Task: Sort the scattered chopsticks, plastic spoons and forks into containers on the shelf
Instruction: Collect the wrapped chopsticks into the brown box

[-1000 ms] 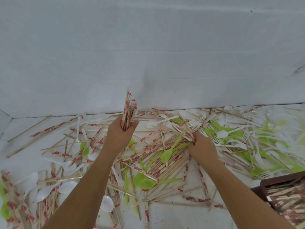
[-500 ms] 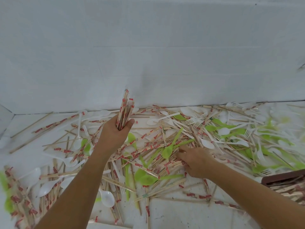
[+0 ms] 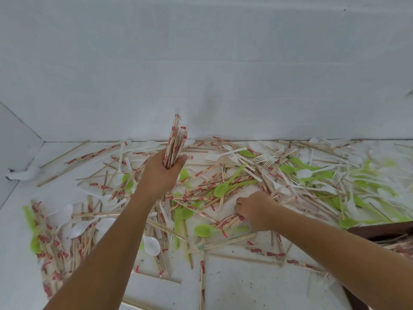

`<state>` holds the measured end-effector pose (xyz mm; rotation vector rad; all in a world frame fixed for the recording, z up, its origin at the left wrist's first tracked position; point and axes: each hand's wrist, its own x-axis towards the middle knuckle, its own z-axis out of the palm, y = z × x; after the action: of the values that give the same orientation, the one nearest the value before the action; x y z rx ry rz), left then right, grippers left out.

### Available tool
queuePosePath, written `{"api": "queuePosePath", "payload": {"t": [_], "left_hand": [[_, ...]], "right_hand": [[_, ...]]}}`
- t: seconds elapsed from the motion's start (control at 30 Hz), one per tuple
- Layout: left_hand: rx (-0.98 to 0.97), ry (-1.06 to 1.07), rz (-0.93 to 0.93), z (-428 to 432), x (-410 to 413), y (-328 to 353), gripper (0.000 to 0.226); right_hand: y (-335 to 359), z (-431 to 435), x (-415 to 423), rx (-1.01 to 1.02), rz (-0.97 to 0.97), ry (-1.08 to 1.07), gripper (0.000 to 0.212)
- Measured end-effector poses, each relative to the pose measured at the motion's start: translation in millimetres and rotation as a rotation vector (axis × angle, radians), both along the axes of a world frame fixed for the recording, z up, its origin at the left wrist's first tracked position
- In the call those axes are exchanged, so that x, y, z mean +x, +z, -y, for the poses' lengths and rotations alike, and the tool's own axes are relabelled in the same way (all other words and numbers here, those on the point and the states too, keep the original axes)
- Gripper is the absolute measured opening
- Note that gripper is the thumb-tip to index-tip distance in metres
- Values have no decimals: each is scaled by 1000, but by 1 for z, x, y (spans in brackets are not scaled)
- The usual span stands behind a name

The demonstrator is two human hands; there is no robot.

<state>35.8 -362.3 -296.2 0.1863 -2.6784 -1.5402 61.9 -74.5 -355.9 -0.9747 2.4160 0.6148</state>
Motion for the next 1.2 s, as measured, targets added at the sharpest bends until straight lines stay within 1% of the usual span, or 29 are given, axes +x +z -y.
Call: {"api": "queuePosePath", "payload": {"t": [0.07,0.23,0.43,0.6,0.67,0.73,0.87,0.97,1.07,1.13,1.2], "left_hand": [[-11,10,2,-4,8,2,39],[1,17,0,-4,28,-3,39],[20,53,38,4,48,-3,43],[18,84,81,10,69,-6,45],[22,65,106,10,76,-10,49],[38,53,113,9,82,-11,48],[103,61,136,9,95,-5,48],[94,41,153,5,110,8,49],[65,12,216,-3,133,17,43],[63,-6,279,-12,156,12,39],[65,-20,353,-24,181,-3,38]], "right_hand": [[0,-3,1,-2,6,9,36],[0,-1,2,-6,2,10,32],[1,1,5,-15,-37,-6,37],[3,1,9,-4,-29,-15,27],[7,4,9,-10,-24,-16,27],[13,5,9,-2,-46,-37,27],[40,0,7,-37,-152,-244,27],[63,-14,10,-59,-239,-392,27],[82,-39,29,-208,-295,-620,19],[86,-53,53,-311,-282,-768,10],[84,-59,81,-320,-217,-831,8]]}}
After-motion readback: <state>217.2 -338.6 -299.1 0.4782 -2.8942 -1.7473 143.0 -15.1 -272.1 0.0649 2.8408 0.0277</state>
